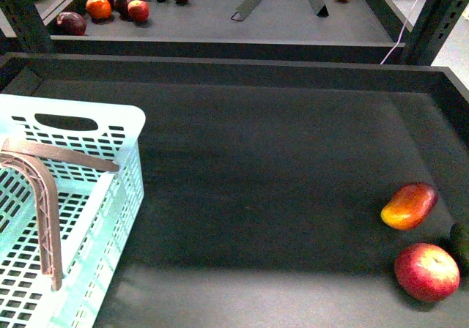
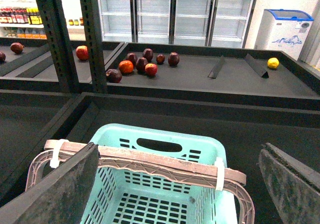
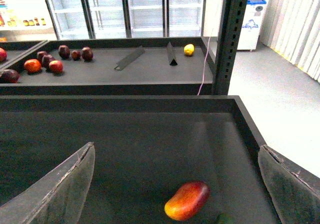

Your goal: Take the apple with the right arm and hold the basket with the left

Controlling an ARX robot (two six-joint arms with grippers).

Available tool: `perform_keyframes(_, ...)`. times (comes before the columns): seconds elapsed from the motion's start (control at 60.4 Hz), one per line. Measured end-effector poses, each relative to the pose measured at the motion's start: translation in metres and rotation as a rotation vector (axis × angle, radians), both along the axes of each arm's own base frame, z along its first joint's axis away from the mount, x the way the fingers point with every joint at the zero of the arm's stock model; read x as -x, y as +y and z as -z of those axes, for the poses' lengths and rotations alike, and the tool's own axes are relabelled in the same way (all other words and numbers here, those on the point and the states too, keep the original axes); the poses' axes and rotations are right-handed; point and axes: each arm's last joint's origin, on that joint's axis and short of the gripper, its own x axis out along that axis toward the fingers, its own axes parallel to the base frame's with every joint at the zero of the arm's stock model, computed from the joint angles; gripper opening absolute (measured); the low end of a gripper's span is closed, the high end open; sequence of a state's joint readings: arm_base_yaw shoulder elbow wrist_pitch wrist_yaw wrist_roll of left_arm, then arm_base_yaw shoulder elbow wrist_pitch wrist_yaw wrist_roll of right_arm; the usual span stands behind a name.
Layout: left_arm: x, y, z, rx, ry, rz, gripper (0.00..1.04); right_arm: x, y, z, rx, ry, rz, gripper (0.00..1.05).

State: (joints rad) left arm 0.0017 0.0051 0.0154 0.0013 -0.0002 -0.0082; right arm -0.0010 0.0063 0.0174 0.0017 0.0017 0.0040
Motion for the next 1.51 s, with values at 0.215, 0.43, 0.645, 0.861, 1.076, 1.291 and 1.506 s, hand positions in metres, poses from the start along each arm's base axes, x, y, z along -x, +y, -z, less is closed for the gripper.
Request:
perform_keyframes(0.215,0.000,0.000,0.000,0.000,0.000,0.000,0.97,0.000,0.000,0.000,0.000,0.000,0.000,0.96)
perform_keyframes(0.43,0.000,0.000,0.000,0.000,0.000,0.000,0.97,0.000,0.000,0.000,0.000,0.000,0.000,0.96)
perform_keyframes(0.645,-0.008,0.002,0.009,0.307,0.419,-0.025,0.97,0.000,0.000,0.000,0.000,-0.001,-0.001,0.96)
perform_keyframes(0.861,-0.040,0.010,-0.005,0.681,0.478,-0.008,0.97,0.000,0.000,0.000,0.000,-0.001,-0.001,0.96)
perform_keyframes(1.076,-0.095,0.016,-0.003,0.949,0.548,-0.086,0.97,0.000,0.000,0.000,0.000,-0.001,-0.001,0.96)
perform_keyframes(1.291,-0.147,0.016,0.022,1.116,0.641,-0.257,0.97,0.000,0.000,0.000,0.000,0.000,-0.001,0.96)
perform_keyframes(1.506,-0.172,0.017,0.031,1.145,0.660,-0.402,0.97,0.000,0.000,0.000,0.000,0.000,-0.001,0.96)
